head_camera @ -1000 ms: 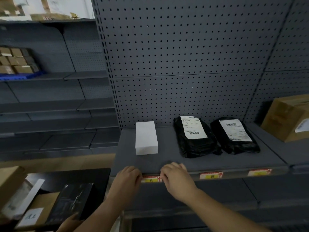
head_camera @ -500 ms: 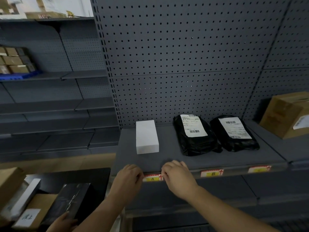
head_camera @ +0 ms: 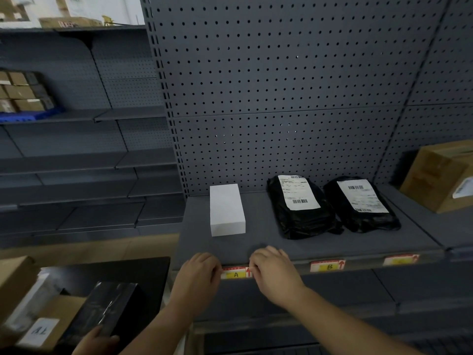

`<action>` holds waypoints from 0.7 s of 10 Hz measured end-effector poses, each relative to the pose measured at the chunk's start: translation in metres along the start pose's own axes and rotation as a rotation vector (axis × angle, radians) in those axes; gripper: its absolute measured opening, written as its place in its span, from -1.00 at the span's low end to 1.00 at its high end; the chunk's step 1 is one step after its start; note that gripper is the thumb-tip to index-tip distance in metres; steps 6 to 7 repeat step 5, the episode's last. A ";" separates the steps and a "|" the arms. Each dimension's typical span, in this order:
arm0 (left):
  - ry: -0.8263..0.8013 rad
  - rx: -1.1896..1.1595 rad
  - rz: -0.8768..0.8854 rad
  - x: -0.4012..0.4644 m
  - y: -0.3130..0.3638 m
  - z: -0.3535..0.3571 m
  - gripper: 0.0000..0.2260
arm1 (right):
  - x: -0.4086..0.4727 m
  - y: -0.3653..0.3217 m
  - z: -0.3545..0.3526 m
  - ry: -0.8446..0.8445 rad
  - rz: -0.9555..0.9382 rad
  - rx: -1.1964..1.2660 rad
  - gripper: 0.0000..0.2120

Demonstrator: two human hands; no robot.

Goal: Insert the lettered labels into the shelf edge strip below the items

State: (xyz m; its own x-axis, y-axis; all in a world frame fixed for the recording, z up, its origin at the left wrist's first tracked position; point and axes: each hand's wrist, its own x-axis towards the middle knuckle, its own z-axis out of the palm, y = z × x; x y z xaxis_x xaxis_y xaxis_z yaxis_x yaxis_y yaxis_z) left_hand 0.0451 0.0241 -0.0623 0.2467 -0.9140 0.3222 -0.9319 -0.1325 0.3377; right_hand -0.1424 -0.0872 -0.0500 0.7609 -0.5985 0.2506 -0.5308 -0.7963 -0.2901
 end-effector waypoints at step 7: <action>0.320 0.063 0.308 -0.012 -0.014 -0.014 -0.89 | -0.005 0.007 -0.003 0.109 0.016 0.104 -0.91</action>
